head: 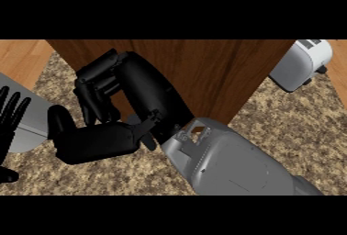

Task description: Pick up the wine, place it into the cabinet and close the cabinet

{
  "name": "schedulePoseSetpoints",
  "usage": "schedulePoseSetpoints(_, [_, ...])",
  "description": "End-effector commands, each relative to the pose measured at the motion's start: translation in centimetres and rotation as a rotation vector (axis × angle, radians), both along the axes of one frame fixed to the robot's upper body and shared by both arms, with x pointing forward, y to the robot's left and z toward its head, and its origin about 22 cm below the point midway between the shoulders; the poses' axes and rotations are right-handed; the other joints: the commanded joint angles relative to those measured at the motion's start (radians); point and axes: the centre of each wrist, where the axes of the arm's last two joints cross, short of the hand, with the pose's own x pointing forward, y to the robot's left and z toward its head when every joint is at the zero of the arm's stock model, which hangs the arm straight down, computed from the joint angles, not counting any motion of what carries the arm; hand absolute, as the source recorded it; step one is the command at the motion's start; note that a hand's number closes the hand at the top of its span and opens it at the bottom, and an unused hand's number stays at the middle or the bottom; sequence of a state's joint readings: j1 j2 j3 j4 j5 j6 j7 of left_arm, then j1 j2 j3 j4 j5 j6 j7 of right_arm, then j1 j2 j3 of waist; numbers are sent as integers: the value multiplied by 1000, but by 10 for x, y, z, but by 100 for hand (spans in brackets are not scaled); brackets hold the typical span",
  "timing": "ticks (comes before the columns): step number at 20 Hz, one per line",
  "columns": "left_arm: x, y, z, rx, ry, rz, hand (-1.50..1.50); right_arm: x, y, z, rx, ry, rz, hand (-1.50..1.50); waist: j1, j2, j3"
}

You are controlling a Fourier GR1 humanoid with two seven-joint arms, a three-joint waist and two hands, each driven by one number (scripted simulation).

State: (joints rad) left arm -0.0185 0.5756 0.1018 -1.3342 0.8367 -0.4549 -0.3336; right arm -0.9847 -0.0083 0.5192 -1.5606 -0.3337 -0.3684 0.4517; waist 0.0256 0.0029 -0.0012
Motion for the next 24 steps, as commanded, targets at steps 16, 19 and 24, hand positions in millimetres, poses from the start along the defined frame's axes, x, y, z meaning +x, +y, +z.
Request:
schedulePoseSetpoints(16, [8,12,2,-17,-10,7,-150,92,-37,-66,-53,42,-128,150,-10,3,1])
schedulePoseSetpoints(19, [4,15,2,-7,-16,-31,-150,107,-69,-53,-54,-1,-156,150,-8,3,1])
schedulePoseSetpoints(24, [11,10,6,7,-23,-30,-150,118,-79,-48,-31,7,-194,150,-4,8,0])
